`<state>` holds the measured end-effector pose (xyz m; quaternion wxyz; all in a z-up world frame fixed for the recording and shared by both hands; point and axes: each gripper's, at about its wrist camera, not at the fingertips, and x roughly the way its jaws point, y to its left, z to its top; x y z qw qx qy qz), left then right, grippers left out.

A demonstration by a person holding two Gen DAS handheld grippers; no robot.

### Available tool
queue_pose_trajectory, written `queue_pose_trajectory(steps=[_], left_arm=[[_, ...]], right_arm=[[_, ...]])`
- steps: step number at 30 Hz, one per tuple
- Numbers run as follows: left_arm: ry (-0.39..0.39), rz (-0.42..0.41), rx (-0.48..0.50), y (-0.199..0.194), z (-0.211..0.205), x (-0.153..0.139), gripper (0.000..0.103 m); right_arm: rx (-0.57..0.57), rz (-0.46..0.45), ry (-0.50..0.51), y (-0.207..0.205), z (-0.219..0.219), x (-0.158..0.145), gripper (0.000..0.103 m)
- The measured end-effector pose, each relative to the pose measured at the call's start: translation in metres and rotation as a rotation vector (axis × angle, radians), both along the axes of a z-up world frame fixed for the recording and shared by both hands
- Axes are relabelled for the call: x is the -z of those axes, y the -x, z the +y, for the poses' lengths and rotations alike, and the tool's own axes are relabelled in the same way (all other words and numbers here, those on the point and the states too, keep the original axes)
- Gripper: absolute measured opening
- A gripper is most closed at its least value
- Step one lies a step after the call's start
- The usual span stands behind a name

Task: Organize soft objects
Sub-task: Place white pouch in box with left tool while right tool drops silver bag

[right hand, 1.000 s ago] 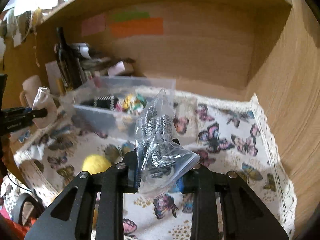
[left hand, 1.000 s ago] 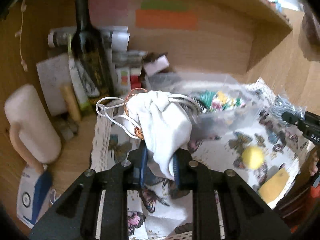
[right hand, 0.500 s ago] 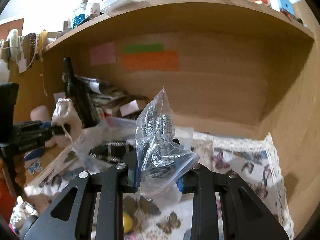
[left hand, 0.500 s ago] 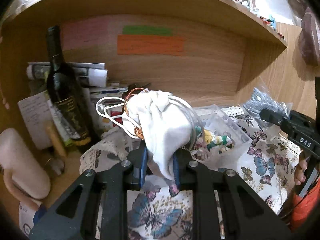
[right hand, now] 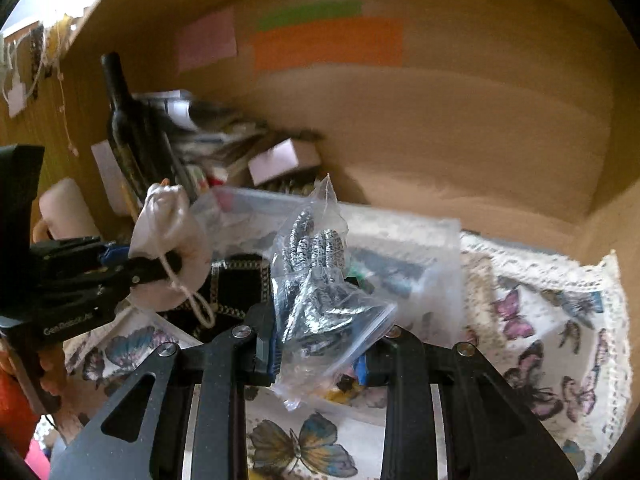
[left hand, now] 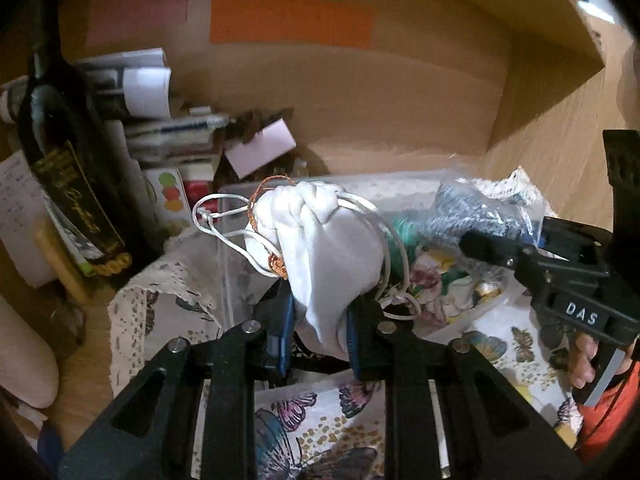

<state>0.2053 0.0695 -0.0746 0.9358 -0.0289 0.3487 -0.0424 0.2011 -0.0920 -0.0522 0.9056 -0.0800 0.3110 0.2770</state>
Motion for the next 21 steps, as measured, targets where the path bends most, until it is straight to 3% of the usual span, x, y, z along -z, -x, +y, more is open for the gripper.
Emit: queue_pose_trajectory(steps=[3, 6, 8, 9, 11, 15, 21], left_arm=[[-0.005, 0.026, 0.001, -0.006, -0.002, 0.008, 0.024], [-0.007, 0.038, 0.007, -0.003, -0.004, 0.01, 0.035], [-0.017, 0.027, 0.004, 0.001, -0.006, 0.006, 0.051], [-0.021, 0.012, 0.001, 0.005, -0.007, 0.002, 0.065], [-0.033, -0.023, -0.007, 0.014, -0.009, -0.004, 0.075], [-0.051, -0.064, -0.002, 0.034, -0.014, -0.02, 0.099], [-0.069, -0.127, 0.018, 0.066, -0.025, -0.033, 0.103]], right_arm=[[0.008, 0.003, 0.053, -0.001, 0.006, 0.012, 0.029], [0.011, -0.006, 0.098, 0.001, 0.007, 0.018, 0.042], [0.018, -0.017, 0.109, 0.003, 0.006, 0.017, 0.057], [0.021, -0.028, 0.113, 0.003, 0.008, 0.016, 0.061], [0.032, -0.062, 0.117, 0.008, 0.007, 0.011, 0.071], [0.046, -0.11, 0.109, 0.02, 0.002, -0.002, 0.082], [0.041, -0.16, 0.08, 0.059, -0.012, -0.019, 0.083]])
